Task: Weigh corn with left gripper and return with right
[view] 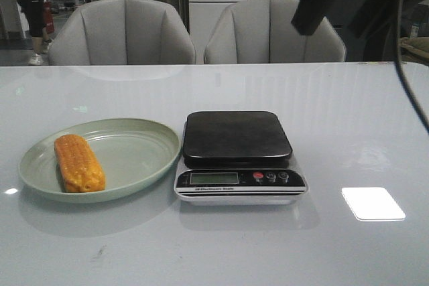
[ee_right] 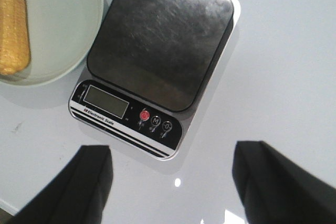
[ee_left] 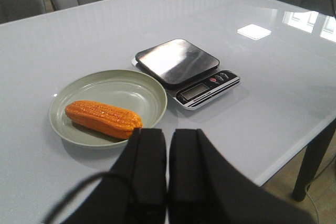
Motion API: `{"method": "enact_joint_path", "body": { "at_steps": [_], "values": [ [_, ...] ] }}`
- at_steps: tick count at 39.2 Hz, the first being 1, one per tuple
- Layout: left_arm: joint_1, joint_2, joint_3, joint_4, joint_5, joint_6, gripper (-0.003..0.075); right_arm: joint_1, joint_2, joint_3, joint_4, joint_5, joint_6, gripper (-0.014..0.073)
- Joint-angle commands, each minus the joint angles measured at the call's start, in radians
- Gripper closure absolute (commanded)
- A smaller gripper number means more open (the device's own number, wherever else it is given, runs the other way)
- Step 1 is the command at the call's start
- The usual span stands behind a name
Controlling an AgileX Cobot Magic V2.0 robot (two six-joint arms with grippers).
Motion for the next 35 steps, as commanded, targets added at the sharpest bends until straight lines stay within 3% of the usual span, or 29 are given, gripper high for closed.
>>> {"method": "enact_joint_path", "body": {
  "at_steps": [1, 23, 35],
  "values": [
    [0.000, -0.020, -0.023, -0.003, -0.075, 0.002, 0.0598, -0.005, -0.148, 0.062, 0.010, -0.127, -0.024, 0.0021],
    [0.000, -0.020, -0.023, -0.003, -0.075, 0.002, 0.0598, 0.067, -0.854, 0.668, 0.009, -0.639, -0.121, 0.0021],
    [0.000, -0.020, -0.023, -0.003, -0.075, 0.002, 0.0598, 0.075, -1.190, 0.808, 0.011, -0.582, -0.120, 0.0021]
  ]
}}
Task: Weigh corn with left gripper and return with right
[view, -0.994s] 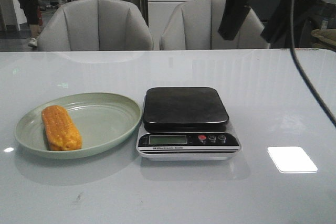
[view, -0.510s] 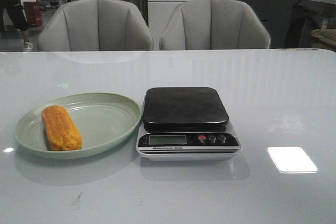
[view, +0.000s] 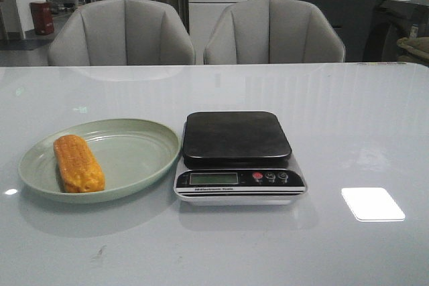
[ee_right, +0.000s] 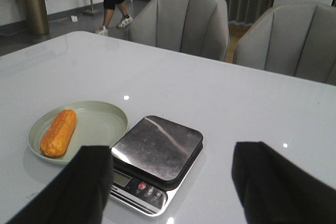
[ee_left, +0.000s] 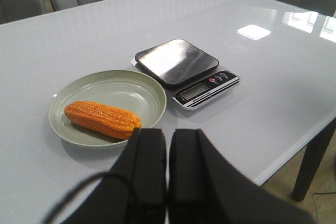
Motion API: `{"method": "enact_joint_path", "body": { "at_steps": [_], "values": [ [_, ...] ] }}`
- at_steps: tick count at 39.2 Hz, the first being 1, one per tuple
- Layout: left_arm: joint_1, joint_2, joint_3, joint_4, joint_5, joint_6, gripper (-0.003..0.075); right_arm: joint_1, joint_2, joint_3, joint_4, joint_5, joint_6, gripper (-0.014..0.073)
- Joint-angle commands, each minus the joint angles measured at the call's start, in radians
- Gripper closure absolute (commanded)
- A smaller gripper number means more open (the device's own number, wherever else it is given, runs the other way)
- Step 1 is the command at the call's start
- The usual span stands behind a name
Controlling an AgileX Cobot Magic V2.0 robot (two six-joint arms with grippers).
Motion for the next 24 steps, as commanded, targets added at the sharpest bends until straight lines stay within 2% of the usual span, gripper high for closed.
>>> {"method": "enact_joint_path", "body": {
  "at_steps": [1, 16, 19, 23, 24],
  "values": [
    [0.000, -0.020, -0.023, -0.003, -0.075, 0.002, 0.0598, 0.003, -0.074, 0.013, 0.009, -0.042, -0.012, 0.0021],
    [0.000, -0.020, -0.023, -0.003, -0.075, 0.002, 0.0598, 0.003, -0.118, 0.123, 0.009, -0.128, -0.012, 0.0035],
    [0.000, -0.020, -0.023, -0.003, -0.075, 0.002, 0.0598, 0.003, -0.118, 0.126, 0.008, -0.136, -0.012, 0.0144],
    [0.000, -0.020, -0.023, -0.003, -0.075, 0.002, 0.0598, 0.003, -0.118, 0.126, 0.008, -0.148, -0.012, 0.0470],
    [0.000, -0.020, -0.023, -0.003, -0.075, 0.002, 0.0598, 0.003, -0.118, 0.126, 0.008, -0.149, -0.012, 0.0499]
  ]
}}
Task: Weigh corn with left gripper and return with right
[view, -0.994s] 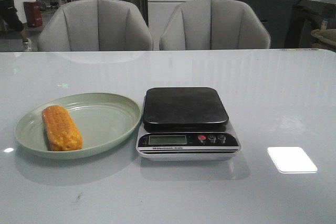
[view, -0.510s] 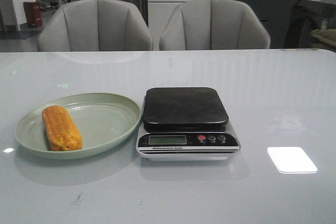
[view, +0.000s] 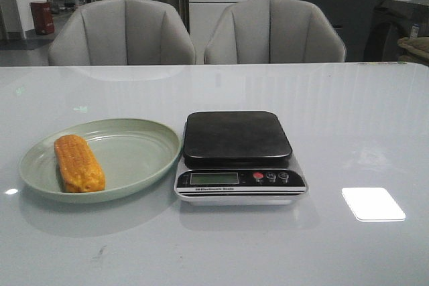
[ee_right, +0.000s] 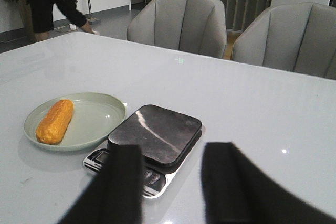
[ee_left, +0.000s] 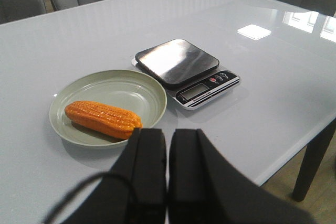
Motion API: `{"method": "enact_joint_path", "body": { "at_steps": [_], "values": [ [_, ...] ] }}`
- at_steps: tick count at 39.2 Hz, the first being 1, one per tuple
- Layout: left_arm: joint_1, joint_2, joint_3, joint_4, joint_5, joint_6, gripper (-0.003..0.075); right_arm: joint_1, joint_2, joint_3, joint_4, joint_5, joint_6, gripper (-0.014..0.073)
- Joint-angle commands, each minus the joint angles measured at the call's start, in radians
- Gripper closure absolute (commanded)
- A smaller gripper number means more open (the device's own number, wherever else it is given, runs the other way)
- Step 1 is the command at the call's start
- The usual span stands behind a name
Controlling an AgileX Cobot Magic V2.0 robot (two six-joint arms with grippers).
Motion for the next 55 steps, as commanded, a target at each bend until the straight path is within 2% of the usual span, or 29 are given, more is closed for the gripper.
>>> {"method": "enact_joint_path", "body": {
  "at_steps": [1, 5, 29, 33, 46, 55],
  "values": [
    [0.000, -0.020, -0.023, -0.003, -0.075, 0.002, 0.0598, 0.003, 0.010, -0.026, 0.007, -0.096, -0.009, 0.0461],
    [0.000, -0.020, -0.023, -0.003, -0.075, 0.002, 0.0598, 0.003, 0.010, -0.026, 0.007, -0.091, -0.009, 0.0407],
    [0.000, -0.020, -0.022, 0.014, -0.072, 0.002, 0.0598, 0.003, 0.010, -0.026, 0.007, -0.090, -0.009, 0.0410],
    [0.026, -0.020, -0.022, 0.029, -0.079, 0.002, 0.0598, 0.003, 0.010, -0.026, 0.007, -0.090, -0.009, 0.0410],
    [0.313, -0.020, 0.052, 0.049, -0.301, 0.002, 0.0598, 0.003, 0.010, -0.026, 0.007, -0.090, -0.009, 0.0410],
    [0.520, -0.020, 0.205, 0.063, -0.520, 0.000, 0.0598, 0.003, 0.010, -0.026, 0.007, -0.090, -0.009, 0.0410]
  ]
}}
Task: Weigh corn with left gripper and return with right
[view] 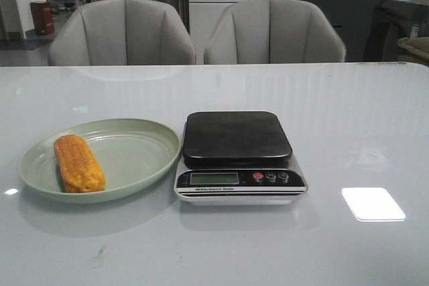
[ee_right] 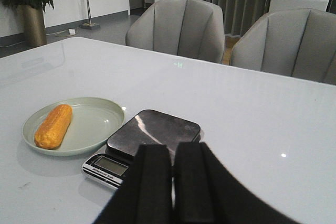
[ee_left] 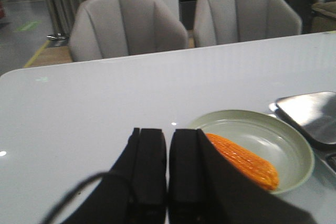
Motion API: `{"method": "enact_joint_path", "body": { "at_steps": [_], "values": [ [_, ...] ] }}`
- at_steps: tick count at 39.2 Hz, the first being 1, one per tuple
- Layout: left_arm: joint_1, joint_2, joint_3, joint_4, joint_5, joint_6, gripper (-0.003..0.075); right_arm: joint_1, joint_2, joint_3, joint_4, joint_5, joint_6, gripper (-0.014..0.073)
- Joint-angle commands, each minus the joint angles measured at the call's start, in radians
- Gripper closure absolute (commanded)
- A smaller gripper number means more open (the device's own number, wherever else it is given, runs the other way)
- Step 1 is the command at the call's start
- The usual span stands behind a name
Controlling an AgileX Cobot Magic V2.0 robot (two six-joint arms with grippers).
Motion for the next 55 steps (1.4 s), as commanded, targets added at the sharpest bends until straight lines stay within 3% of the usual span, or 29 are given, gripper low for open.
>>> {"method": "enact_joint_path", "body": {
  "at_steps": [1, 9, 14, 24, 35, 55],
  "values": [
    [0.059, -0.020, 0.031, 0.008, -0.170, 0.000, 0.0598, 0.003, 0.010, -0.026, 0.006, -0.082, -0.009, 0.0410],
    [0.145, -0.020, 0.180, 0.012, -0.433, -0.007, 0.0598, 0.003, 0.010, -0.026, 0.006, -0.082, -0.009, 0.0410],
    [0.175, -0.020, 0.240, -0.001, -0.523, -0.016, 0.0598, 0.003, 0.010, -0.026, 0.006, -0.082, -0.009, 0.0410],
    [0.178, -0.020, 0.259, -0.026, -0.517, -0.016, 0.0598, 0.003, 0.010, -0.026, 0.006, -0.082, -0.009, 0.0410],
    [0.082, -0.020, 0.259, -0.026, -0.517, -0.016, 0.0598, 0.003, 0.010, -0.026, 0.006, -0.082, -0.009, 0.0410],
    [0.080, -0.020, 0.259, -0.026, -0.517, -0.016, 0.0598, 0.003, 0.010, -0.026, 0.006, -0.082, -0.009, 0.0410]
  ]
}}
